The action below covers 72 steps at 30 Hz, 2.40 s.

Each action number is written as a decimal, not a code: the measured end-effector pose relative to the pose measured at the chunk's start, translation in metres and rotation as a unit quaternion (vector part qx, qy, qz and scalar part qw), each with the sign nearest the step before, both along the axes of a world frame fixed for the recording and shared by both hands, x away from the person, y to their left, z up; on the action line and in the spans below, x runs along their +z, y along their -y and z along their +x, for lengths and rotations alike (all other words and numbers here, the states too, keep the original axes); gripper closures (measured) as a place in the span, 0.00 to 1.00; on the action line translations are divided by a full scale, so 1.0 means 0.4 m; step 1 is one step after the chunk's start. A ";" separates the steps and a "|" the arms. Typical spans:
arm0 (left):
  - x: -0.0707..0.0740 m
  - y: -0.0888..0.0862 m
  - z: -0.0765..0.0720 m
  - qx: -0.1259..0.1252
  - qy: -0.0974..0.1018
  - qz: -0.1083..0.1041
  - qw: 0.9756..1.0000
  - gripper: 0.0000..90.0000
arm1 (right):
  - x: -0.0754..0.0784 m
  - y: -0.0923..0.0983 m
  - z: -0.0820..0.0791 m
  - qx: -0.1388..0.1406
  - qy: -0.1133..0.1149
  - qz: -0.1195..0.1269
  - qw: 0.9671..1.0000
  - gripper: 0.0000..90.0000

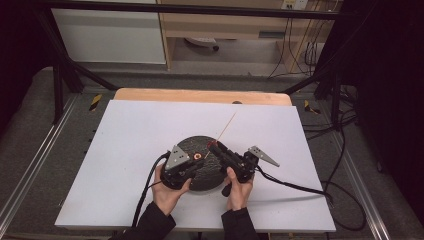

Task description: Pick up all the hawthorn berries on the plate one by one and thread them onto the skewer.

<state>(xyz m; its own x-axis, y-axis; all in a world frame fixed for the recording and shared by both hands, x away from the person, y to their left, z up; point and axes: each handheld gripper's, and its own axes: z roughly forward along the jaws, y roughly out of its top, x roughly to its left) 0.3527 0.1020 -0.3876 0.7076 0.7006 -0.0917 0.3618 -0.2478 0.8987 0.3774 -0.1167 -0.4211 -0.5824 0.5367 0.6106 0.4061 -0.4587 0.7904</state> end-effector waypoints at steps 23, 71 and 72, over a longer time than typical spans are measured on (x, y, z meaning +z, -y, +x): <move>-0.025 -0.061 -0.009 -0.004 -0.009 0.016 1.000 0.98 | 0.021 0.026 0.006 0.031 -0.015 -0.089 0.995 0.25; -0.113 -0.376 -0.084 0.009 -0.040 0.069 0.997 0.98 | 0.069 -0.064 0.115 0.159 -0.089 -0.443 0.878 0.03; -0.113 -0.376 -0.084 0.008 -0.040 0.070 0.997 0.98 | 0.073 -0.072 0.119 0.162 -0.091 -0.448 0.875 0.04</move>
<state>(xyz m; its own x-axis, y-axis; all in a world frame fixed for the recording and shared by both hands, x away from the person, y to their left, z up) 0.3190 0.2523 -0.4329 0.6901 0.7221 -0.0485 0.4364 -0.3617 0.8239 0.4249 -0.0880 -0.3920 -0.7296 0.6718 0.1282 0.5564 0.4741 0.6824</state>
